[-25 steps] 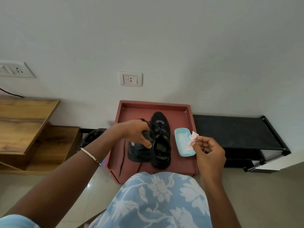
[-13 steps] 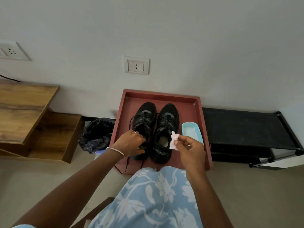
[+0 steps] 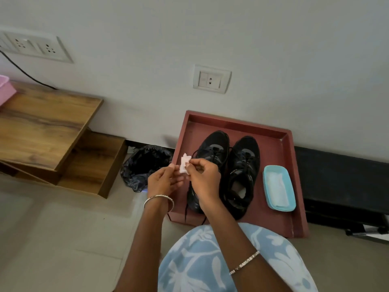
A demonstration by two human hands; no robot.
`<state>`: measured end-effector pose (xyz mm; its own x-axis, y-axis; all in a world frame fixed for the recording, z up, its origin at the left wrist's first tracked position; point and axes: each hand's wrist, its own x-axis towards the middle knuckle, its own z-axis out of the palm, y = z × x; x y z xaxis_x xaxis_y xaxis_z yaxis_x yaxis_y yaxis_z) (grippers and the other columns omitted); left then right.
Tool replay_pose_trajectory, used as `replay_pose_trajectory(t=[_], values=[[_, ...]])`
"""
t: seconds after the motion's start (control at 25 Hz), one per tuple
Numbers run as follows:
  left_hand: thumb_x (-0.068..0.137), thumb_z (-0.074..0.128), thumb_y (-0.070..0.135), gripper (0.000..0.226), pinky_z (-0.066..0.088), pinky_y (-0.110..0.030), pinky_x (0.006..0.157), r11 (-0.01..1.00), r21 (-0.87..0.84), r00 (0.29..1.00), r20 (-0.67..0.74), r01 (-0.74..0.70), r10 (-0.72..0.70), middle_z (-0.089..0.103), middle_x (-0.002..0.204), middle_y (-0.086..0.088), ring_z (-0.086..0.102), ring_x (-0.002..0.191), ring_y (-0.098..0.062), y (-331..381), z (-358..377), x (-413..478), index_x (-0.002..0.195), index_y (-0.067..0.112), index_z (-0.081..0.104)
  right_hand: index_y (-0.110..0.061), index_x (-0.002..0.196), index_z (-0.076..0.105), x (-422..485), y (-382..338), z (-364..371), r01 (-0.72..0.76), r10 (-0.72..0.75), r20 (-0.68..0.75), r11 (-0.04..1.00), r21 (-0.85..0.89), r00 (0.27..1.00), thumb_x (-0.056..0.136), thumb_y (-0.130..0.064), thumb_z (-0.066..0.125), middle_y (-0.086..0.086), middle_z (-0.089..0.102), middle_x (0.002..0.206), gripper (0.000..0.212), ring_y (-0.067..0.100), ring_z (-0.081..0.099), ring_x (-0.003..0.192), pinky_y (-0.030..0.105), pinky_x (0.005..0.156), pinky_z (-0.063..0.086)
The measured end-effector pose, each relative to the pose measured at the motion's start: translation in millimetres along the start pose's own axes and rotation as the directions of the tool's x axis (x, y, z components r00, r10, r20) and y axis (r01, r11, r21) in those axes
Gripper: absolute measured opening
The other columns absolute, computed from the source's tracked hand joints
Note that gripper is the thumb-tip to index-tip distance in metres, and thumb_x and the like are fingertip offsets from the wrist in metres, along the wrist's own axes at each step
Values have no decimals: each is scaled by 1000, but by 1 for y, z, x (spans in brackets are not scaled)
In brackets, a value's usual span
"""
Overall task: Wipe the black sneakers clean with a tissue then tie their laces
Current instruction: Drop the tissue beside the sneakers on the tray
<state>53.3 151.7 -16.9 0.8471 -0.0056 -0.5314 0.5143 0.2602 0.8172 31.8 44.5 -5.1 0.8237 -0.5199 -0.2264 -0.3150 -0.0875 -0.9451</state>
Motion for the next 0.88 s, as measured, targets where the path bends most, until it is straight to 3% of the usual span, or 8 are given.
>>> replay_pose_trajectory(t=[0.2,0.32,0.4,0.52,0.6,0.72,0.88], values=[[95,63,6,13,61,-23,65,991,-122,962,-274,-46,11,68,80,-14,67,73,-23,26,-45,41,102,-4,70,-15,89,79,46,-11,89,18,-9,92,995,-98,996,84,-14,75,-5,74,78,6,13,72,75,36,77,61],[96,61,7,14,60,-24,72,998,-42,879,-476,-50,24,70,79,-6,68,73,-17,35,-55,71,102,1,72,-15,108,78,82,-13,130,-9,61,195,967,-255,979,91,-8,61,4,76,105,25,22,70,101,34,94,55],[97,58,7,16,59,-27,77,999,28,849,-527,-27,38,70,79,-4,68,74,-16,34,-64,84,103,5,73,-12,122,71,93,-12,134,-60,126,198,948,-312,972,94,-4,53,9,69,124,35,25,63,117,31,103,49],[98,57,7,17,59,-29,81,998,61,839,-544,5,29,71,83,-5,69,79,-18,27,-74,88,104,5,73,-20,102,76,94,-11,110,-103,130,131,975,-198,983,90,-2,54,7,74,109,31,26,69,105,44,98,55],[98,56,4,18,59,-28,79,998,63,851,-524,9,26,71,84,-7,68,80,-18,20,-73,83,106,3,72,-23,85,74,80,-9,77,-130,135,120,990,-54,984,91,1,56,5,75,91,31,22,73,89,39,85,62],[98,55,4,19,58,-25,76,995,98,873,-484,-10,57,70,84,-6,68,80,-18,12,-57,71,107,3,71,-13,89,74,49,-5,13,-153,148,45,981,117,988,95,4,57,8,75,88,25,19,74,84,27,75,60],[97,56,5,19,60,-28,76,977,184,906,-389,-103,168,73,86,-7,70,78,-16,7,-8,39,103,6,73,-13,90,75,10,14,-78,-171,195,-110,966,195,975,95,3,59,10,76,89,23,20,74,85,28,76,59]])
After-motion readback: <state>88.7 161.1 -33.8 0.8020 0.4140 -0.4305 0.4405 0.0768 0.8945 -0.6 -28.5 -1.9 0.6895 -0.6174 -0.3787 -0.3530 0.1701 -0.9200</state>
